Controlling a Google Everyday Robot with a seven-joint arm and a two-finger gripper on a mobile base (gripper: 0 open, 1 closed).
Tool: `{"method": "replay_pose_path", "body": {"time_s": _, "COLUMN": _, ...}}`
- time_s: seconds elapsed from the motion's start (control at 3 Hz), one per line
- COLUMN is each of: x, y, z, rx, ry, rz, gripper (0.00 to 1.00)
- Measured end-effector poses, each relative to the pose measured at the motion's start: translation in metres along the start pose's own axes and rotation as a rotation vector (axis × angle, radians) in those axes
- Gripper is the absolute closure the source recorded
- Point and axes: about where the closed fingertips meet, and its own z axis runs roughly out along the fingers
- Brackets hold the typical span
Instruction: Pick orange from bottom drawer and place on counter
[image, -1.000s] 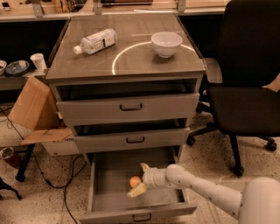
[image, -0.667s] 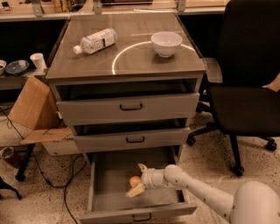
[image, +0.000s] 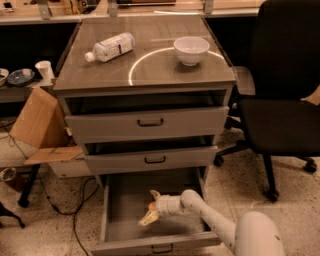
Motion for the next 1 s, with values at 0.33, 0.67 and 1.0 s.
{"method": "replay_pose_path", "body": {"time_s": 0.33, "x": 0.017, "y": -0.021, "z": 0.007, "rx": 0.030, "ry": -0.023, "rz": 0.007, "gripper": 0.00}}
{"method": "replay_pose_path", "body": {"time_s": 0.67, "x": 0.009, "y": -0.049, "z": -0.018, "rx": 0.142, "ry": -0.049, "rz": -0.043, "gripper": 0.00}}
{"method": "replay_pose_path", "body": {"time_s": 1.0, "x": 0.007, "y": -0.056, "z": -0.030, "rx": 0.186, "ry": -0.049, "rz": -0.059, "gripper": 0.00}}
